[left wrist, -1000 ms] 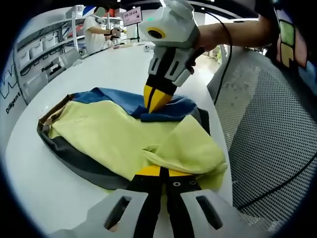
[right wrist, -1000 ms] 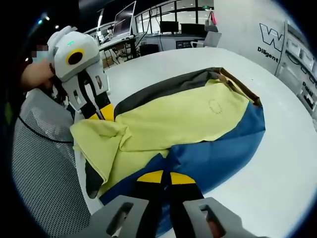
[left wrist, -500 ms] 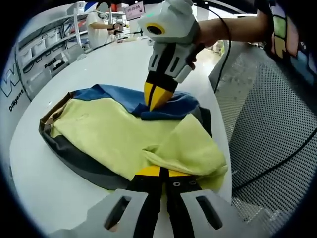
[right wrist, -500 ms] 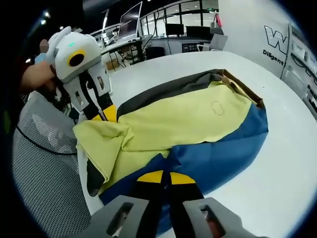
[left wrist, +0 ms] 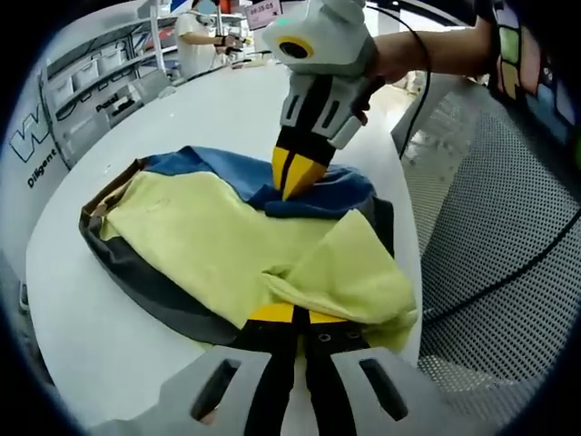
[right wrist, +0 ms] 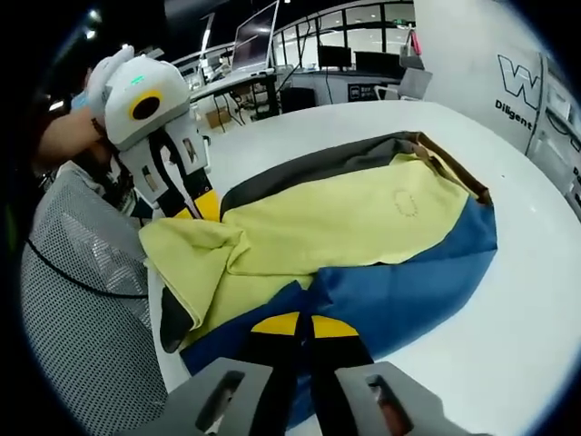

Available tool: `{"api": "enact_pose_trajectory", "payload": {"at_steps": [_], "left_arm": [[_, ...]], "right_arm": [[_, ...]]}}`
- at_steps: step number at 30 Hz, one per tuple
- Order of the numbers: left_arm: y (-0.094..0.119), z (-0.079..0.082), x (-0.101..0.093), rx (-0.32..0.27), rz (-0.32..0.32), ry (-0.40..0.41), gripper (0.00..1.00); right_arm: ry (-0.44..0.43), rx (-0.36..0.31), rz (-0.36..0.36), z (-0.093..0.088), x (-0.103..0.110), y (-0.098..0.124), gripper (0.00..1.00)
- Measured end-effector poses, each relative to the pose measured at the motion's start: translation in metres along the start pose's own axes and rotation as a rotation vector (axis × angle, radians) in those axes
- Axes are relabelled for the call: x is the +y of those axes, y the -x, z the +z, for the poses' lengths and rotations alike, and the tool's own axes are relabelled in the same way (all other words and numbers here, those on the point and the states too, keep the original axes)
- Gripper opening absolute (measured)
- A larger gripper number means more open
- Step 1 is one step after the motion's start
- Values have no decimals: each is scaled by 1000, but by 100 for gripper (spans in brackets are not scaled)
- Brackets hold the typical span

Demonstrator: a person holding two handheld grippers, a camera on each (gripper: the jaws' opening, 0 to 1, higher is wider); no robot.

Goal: Fold the garment on the visible template until the final outline fits inside the template.

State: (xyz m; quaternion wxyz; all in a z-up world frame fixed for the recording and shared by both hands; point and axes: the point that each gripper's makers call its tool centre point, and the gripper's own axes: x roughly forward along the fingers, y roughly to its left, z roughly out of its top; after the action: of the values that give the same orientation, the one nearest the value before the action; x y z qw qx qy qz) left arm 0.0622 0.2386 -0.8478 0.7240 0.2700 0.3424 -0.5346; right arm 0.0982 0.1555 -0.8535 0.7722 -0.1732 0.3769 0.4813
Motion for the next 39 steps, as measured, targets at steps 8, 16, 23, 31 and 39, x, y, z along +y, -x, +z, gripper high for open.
{"api": "enact_pose_trajectory", "payload": {"at_steps": [8,16,23,31,39], "left_arm": [[10,-13,6,31,36,6,0],[19,-25,10,67,64,21,0],[30,-39,14,90,91,24,0],[32,-41,14,92,136,62,0],[32,-41,15,88,143,77,0]], "right_arm": [[9,-12,24,11,9,-11,0],[20,-19,36,22,16,-21,0],[39,-39,51,33,25,-31,0],[0,-26,55,32,25,-25,0],[-10,-20,17,26,18,-4,0]]}}
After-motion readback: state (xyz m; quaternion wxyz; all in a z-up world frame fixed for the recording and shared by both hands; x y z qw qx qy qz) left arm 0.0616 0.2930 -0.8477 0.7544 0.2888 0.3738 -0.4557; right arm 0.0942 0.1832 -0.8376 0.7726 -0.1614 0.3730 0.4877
